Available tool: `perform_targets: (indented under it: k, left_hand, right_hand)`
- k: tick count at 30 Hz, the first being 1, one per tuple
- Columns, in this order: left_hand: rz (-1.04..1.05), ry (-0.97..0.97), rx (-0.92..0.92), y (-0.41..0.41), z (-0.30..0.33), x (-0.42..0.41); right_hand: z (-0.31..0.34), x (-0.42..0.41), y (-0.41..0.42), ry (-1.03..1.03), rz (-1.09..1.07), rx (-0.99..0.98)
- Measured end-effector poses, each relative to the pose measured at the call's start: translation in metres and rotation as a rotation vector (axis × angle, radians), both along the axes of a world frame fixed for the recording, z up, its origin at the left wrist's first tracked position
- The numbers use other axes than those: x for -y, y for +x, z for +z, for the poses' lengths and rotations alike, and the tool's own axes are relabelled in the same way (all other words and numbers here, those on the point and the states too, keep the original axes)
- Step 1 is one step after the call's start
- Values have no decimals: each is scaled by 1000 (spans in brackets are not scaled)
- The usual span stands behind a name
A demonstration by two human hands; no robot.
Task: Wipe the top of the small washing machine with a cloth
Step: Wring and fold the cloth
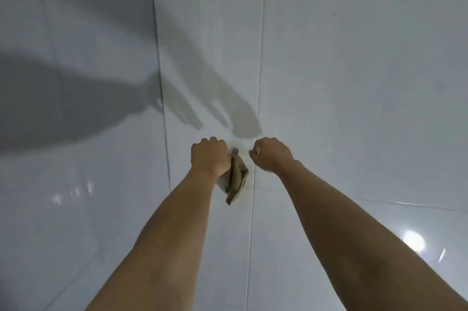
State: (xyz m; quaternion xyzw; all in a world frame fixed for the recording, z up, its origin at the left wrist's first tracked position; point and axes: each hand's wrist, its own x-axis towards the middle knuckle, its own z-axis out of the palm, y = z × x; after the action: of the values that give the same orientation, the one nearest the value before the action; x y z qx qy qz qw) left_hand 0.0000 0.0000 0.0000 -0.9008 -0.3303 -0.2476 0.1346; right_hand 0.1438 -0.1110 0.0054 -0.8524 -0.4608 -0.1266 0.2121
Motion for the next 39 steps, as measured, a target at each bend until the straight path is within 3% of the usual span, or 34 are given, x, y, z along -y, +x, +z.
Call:
perform_targets:
  k: [4,7,12,16,22,29,32,35,39]
  left_hand:
    - [44,-176,-17,14,-38,-22]
    - [18,-331,92,26,-60,-29]
    - [3,-393,228,33,-71,-39]
    - [19,-431,272,19,-52,-33]
    - [-47,-549,429,-8,-18,-8]
    - [-129,-689,486,-25,-21,44]
    - [-125,-658,464,-28,-20,67]
    - [-188,-757,506,-28,-11,86]
    - [-228,-910,570,-20,2,115]
  right_hand:
    - [-39,-31,0,-44,13,-27]
    - [-65,-47,7,43,21,-4]
    - [-72,-53,16,96,41,-26]
    - [-61,-33,21,182,71,-246]
    - [-37,16,3,245,113,-408]
    - [-33,93,-26,323,140,-709]
    - [-31,131,-32,433,170,-921]
    - [-24,156,-31,558,258,-1141]
    - [-16,173,-33,661,325,-1254]
